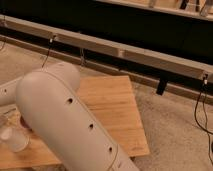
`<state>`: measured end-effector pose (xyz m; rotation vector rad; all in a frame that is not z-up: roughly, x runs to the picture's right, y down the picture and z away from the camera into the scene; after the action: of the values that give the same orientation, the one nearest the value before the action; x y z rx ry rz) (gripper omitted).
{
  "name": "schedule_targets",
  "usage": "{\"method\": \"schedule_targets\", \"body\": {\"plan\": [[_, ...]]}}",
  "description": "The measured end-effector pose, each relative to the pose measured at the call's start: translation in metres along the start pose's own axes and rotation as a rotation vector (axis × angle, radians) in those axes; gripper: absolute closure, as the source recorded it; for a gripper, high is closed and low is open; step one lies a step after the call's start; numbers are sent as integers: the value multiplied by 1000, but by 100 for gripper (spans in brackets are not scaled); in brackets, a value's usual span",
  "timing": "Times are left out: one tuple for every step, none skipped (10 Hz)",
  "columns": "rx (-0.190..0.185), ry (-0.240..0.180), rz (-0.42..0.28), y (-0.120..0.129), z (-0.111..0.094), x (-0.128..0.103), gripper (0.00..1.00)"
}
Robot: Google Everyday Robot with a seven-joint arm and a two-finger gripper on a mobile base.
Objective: Place the ceramic cup over the eraser
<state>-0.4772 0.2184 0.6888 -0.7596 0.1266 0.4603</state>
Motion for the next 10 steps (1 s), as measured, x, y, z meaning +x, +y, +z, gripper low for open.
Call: {"method": "schedule_targets", "body": {"plan": [[-9, 3, 5, 0, 1, 1, 35], [-21, 5, 13, 1, 4, 1, 35], [-30, 7, 18, 1, 6, 1, 35], [-36, 11, 21, 1, 8, 1, 35], [-45, 17, 24, 1, 11, 1, 35], [-48, 23, 25, 1, 13, 1, 35], [-47, 31, 26, 0, 14, 1, 35], [-46, 38, 26, -1, 16, 1, 35], [-45, 42, 24, -1, 17, 1, 36], [-35, 43, 10, -1, 18, 0, 44]]}}
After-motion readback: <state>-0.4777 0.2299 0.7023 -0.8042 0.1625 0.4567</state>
